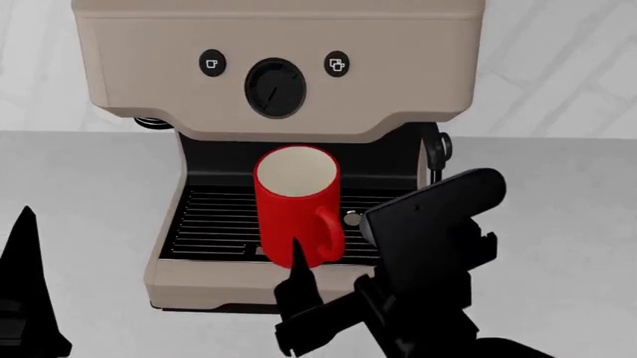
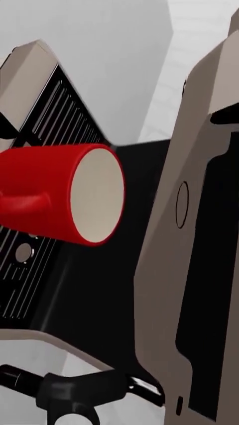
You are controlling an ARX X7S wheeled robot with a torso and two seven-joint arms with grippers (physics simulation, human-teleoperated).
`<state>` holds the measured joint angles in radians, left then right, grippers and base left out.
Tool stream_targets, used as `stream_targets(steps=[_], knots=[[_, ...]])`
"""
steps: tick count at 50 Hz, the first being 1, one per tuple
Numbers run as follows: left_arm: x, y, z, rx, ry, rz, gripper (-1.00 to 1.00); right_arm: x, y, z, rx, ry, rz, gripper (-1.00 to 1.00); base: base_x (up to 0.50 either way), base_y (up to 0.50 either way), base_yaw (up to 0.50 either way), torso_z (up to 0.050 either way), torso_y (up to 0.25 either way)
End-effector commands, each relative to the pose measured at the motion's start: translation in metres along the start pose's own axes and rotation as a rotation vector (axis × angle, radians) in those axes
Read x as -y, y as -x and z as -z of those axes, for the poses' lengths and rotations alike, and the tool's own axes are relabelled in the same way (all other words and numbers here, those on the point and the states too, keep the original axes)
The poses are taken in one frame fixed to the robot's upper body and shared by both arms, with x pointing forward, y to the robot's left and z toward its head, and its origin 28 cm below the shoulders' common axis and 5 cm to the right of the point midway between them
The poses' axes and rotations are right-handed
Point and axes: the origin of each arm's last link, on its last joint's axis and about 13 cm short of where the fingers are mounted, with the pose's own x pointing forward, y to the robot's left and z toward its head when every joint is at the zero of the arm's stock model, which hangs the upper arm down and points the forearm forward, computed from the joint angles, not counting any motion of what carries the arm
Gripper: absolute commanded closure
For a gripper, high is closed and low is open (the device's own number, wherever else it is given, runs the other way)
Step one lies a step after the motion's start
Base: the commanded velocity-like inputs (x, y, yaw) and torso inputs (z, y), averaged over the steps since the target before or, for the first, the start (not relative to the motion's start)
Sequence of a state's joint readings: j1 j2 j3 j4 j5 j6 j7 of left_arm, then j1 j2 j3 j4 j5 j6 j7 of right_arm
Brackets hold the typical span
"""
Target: Pick the mug from under the coffee machine dispenser and place it on the counter.
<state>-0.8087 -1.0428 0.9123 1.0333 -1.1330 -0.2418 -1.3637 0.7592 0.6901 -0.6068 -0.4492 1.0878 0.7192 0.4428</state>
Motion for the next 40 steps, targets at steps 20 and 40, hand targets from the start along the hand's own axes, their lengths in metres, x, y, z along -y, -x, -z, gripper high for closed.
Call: stream_targets(steps=[20, 40], knots=[[0.0, -0.001, 0.002, -0.007, 0.001, -0.001, -1.0, 0.003, -0.015, 0.007, -0.022, 0.013, 0.0, -1.0, 0.0, 0.0, 0.0, 0.0, 0.0], [0.0, -0.001, 0.0, -0.007, -0.001, 0.001, -1.0, 0.003, -0.019, 0.009, -0.034, 0.022, -0.007, -1.0, 0.0, 0.0, 0.0, 0.0, 0.0]])
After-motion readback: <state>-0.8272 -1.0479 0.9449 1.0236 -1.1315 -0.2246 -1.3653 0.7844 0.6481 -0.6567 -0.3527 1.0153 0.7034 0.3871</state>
